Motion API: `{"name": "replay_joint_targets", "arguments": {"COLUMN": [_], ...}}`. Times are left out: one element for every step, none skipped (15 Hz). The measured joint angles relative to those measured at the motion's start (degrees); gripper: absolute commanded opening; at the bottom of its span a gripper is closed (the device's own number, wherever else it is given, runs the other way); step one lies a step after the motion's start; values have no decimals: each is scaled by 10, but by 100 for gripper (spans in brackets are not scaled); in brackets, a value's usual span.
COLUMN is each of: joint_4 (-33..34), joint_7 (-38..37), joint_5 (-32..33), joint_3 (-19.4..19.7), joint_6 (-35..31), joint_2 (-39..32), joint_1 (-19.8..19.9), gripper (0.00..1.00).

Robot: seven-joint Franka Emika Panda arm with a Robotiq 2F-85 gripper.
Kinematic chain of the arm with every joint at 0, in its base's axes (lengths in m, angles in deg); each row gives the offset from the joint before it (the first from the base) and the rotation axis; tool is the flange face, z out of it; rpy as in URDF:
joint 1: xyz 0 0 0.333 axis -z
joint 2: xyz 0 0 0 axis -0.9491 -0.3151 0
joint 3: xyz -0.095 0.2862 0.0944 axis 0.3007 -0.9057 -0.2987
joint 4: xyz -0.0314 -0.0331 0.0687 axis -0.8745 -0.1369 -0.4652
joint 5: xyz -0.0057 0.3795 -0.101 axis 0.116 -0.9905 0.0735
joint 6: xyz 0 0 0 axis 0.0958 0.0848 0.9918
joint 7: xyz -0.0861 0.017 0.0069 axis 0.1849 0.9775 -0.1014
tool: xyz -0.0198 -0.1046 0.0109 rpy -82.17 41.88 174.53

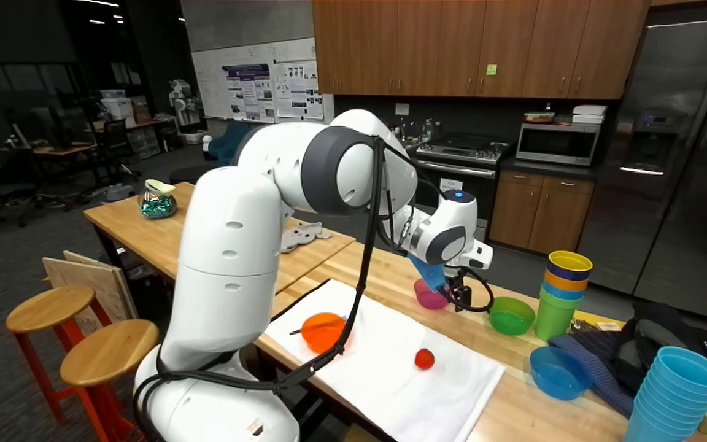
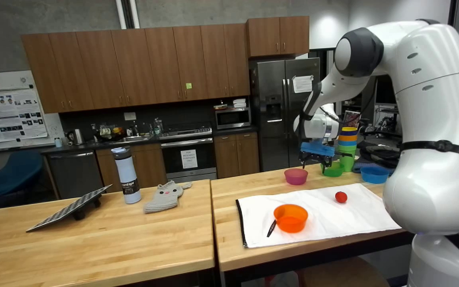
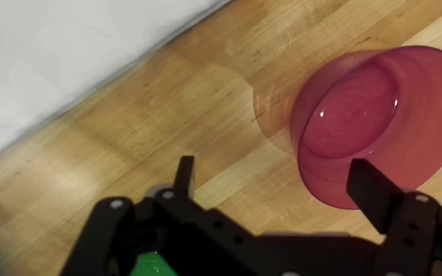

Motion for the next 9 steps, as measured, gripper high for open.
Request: {"name": "replay_joint_targets", "arguments": {"joint_4": [-1, -2, -2, -2, -2, -2, -2, -2, -2], "joint_7": [4, 13, 31, 54, 77, 93, 105, 114, 120], "joint_5": [-5, -14, -30, -49, -68, -78, -85, -88, -91], "joint_3": [-2, -7, -14, -25, -35, -42, -47, -50, -51], "joint_6": [-2, -2, 0, 3, 7, 11, 15, 18, 21], "joint_2": [-1, -1, -2, -4, -6, -8, -9, -11, -13], "joint_1": [0, 2, 6, 12, 18, 23, 27, 29, 31], "gripper": [100, 100, 100, 100, 100, 100, 100, 100, 88]}}
